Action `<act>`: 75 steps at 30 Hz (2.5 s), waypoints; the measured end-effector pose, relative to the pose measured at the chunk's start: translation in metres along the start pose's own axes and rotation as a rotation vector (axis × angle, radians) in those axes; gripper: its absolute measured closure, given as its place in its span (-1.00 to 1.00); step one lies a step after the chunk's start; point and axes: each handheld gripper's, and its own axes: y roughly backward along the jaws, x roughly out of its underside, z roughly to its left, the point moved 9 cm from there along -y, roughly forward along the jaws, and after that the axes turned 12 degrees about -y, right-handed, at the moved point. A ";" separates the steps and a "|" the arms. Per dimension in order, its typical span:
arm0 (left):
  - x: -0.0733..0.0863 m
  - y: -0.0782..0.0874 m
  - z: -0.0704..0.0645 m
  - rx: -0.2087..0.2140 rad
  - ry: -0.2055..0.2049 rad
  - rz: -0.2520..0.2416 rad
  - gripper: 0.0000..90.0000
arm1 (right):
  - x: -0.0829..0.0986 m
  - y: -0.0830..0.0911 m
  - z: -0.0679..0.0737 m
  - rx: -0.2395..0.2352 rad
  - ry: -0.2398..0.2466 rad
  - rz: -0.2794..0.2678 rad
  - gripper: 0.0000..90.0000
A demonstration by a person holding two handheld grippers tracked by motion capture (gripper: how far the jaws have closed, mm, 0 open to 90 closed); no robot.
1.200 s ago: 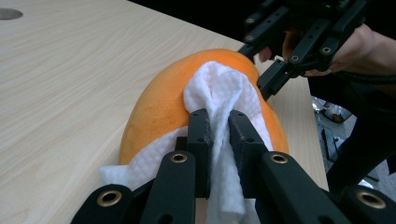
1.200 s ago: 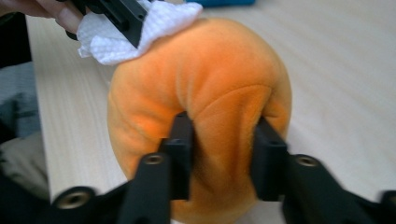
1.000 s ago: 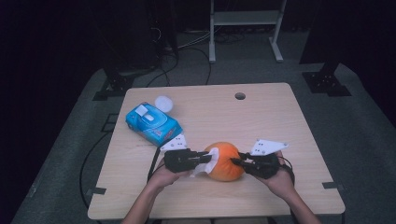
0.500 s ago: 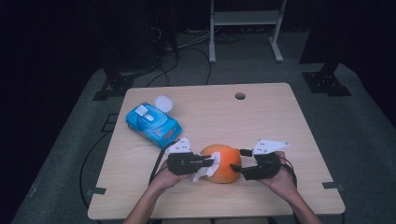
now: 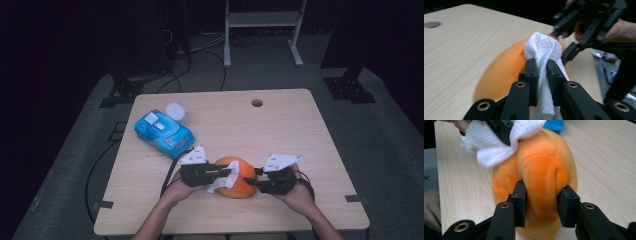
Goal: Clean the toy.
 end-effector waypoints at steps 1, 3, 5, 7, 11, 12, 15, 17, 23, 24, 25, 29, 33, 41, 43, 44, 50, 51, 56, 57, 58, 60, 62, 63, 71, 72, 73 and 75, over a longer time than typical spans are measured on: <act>0.002 0.003 0.004 -0.015 0.004 0.007 0.81 | 0.000 0.000 -0.001 -0.001 -0.006 -0.001 0.40; 0.006 0.007 0.009 -0.033 0.016 0.012 0.81 | 0.000 0.000 -0.002 -0.005 -0.012 -0.004 0.39; 0.005 0.007 0.008 -0.025 0.024 0.003 0.81 | -0.001 -0.001 -0.001 -0.004 -0.008 -0.005 0.39; 0.000 0.004 0.003 -0.012 0.012 -0.001 0.81 | -0.002 -0.002 0.002 0.005 0.007 -0.001 0.39; -0.022 -0.004 -0.017 0.052 -0.037 -0.040 0.81 | -0.003 -0.004 0.009 0.014 0.041 -0.001 0.39; -0.027 -0.007 -0.024 0.071 -0.057 -0.039 0.81 | -0.004 -0.005 0.011 0.014 0.052 -0.003 0.39; -0.034 -0.021 -0.039 0.097 -0.119 -0.012 0.80 | -0.006 -0.008 0.022 0.003 0.093 0.004 0.38; -0.031 -0.025 -0.038 0.097 -0.118 -0.003 0.80 | -0.005 -0.009 0.025 0.010 0.114 0.015 0.39; -0.023 -0.012 -0.017 0.041 -0.054 -0.022 0.81 | -0.001 -0.006 0.019 -0.002 0.111 0.013 0.40; -0.022 -0.009 -0.012 0.023 -0.043 -0.022 0.81 | -0.001 -0.006 0.019 -0.005 0.113 0.012 0.40; -0.019 -0.005 -0.006 0.009 -0.030 -0.020 0.81 | 0.000 -0.005 0.019 -0.007 0.114 0.012 0.40; -0.013 0.001 0.003 0.013 0.040 -0.039 0.80 | 0.001 -0.005 0.022 -0.011 0.140 0.020 0.40; -0.024 -0.004 -0.011 0.061 0.022 -0.059 0.80 | 0.002 -0.006 0.025 -0.010 0.175 0.025 0.39; -0.016 -0.007 -0.006 0.046 0.032 -0.035 0.79 | 0.006 -0.003 0.027 -0.025 0.226 0.033 0.37; -0.011 -0.003 0.000 0.031 0.049 -0.031 0.79 | 0.006 -0.001 0.022 -0.031 0.201 0.031 0.35; -0.009 -0.002 0.002 0.028 0.061 -0.033 0.79 | 0.006 -0.001 0.020 -0.033 0.191 0.029 0.34; -0.006 -0.004 -0.003 0.036 0.066 -0.027 0.79 | 0.003 0.002 0.018 -0.025 0.068 0.067 -0.03; -0.007 -0.005 -0.005 0.037 0.064 -0.027 0.79 | 0.003 0.004 0.020 -0.024 0.040 0.076 -0.07; -0.008 -0.005 -0.011 0.051 0.050 -0.015 0.79 | 0.004 0.006 0.029 -0.032 -0.089 0.091 -0.16; -0.009 -0.005 -0.012 0.054 0.049 -0.015 0.79 | 0.004 0.005 0.028 -0.031 -0.095 0.090 -0.13; -0.010 -0.005 -0.012 0.057 0.050 -0.015 0.79 | 0.004 0.004 0.028 -0.029 -0.095 0.086 -0.07; -0.012 -0.005 -0.013 0.063 0.056 -0.026 0.79 | 0.004 0.002 0.026 -0.021 -0.067 0.076 0.14; -0.015 -0.005 -0.012 0.064 0.053 -0.033 0.79 | 0.004 0.002 0.027 -0.010 -0.015 0.067 0.35; -0.017 -0.003 -0.012 0.066 0.057 -0.040 0.79 | 0.002 0.002 0.028 -0.005 0.018 0.057 0.42; -0.032 -0.003 -0.017 0.073 0.014 -0.053 0.79 | -0.013 -0.002 0.036 -0.001 0.199 0.001 0.53; -0.029 -0.003 -0.016 0.068 0.020 -0.047 0.79 | -0.012 -0.002 0.034 0.000 0.221 0.002 0.52; -0.025 -0.003 -0.013 0.064 0.027 -0.042 0.79 | -0.011 -0.001 0.032 -0.005 0.224 0.006 0.52; -0.016 -0.003 -0.008 0.061 0.056 -0.035 0.79 | -0.006 0.003 0.024 -0.016 0.232 0.021 0.49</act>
